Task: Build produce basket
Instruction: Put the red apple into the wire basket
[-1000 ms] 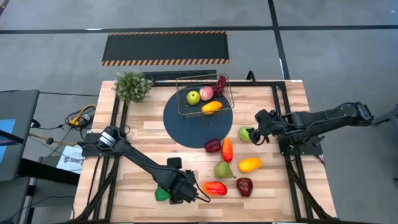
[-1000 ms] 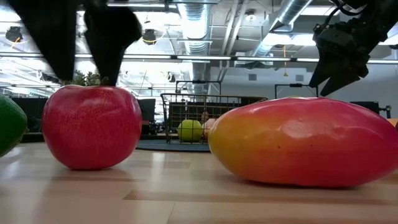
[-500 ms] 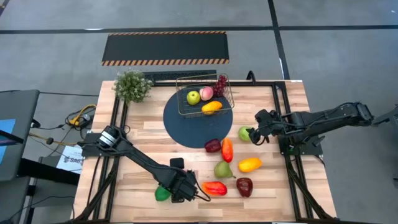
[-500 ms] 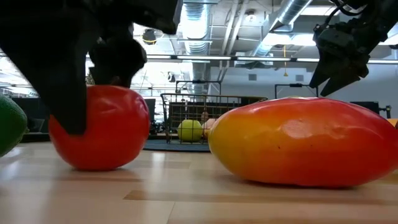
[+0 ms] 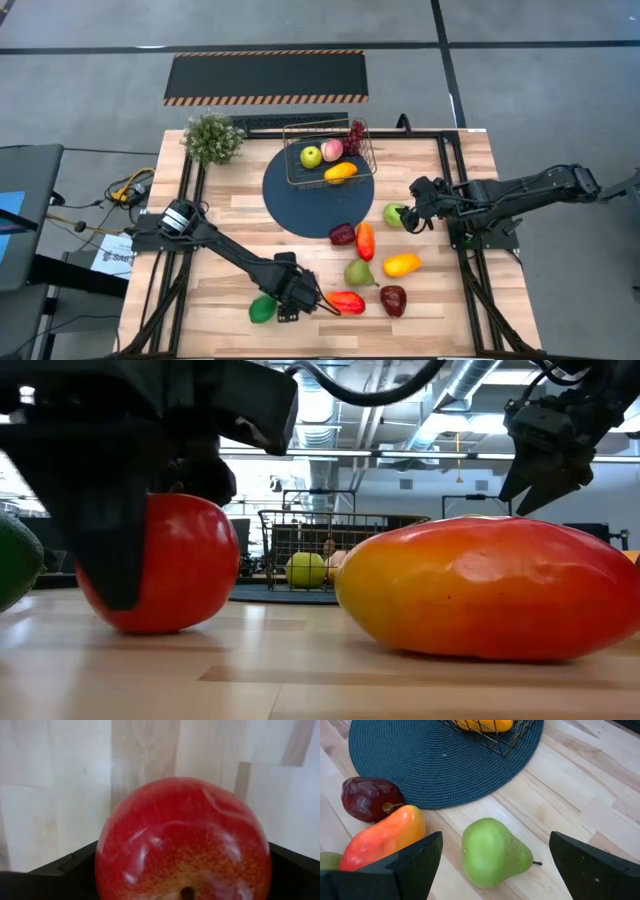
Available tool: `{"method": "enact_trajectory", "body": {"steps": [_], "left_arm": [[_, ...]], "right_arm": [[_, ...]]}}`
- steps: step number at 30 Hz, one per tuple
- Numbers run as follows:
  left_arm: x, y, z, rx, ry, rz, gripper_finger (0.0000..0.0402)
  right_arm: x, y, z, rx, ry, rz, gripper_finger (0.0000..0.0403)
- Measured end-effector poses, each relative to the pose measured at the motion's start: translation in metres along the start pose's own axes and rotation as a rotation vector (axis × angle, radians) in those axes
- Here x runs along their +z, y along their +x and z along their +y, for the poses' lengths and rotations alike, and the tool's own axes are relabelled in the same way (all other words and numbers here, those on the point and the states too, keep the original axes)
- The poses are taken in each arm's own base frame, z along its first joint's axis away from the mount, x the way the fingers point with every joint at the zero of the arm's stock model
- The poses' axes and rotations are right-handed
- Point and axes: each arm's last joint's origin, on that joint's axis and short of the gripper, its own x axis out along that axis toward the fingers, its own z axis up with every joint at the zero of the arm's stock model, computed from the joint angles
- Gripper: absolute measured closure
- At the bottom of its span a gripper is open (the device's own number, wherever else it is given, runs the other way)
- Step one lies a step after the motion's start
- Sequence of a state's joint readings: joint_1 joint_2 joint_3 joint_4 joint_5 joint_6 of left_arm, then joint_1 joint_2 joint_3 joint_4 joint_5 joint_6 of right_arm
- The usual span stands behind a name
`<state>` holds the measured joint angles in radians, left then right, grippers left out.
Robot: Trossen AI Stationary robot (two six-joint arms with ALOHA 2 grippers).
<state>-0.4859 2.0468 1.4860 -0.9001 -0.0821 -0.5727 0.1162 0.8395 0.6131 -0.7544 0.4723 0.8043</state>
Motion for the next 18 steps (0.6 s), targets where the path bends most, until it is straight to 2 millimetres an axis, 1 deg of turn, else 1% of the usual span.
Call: {"method": "enact_trajectory", "body": {"steps": [6, 12, 18], "left_arm": [[0.003, 0.000, 0.005, 0.005, -0.024, 0.002, 0.0054], [0.005, 0.000, 0.009, 0.013, -0.039, 0.003, 0.0054], [0.009, -0.010, 0.012, 0.035, -0.029, 0.026, 0.0054]], "right_arm": [[0.000, 0.000, 0.000, 0.000, 0.000, 0.000, 0.0017], [0.000, 0.000, 0.000, 0.000, 0.000, 0.000, 0.0017], [0.000, 0.000, 0.000, 0.000, 0.000, 0.000, 0.0017]]}}
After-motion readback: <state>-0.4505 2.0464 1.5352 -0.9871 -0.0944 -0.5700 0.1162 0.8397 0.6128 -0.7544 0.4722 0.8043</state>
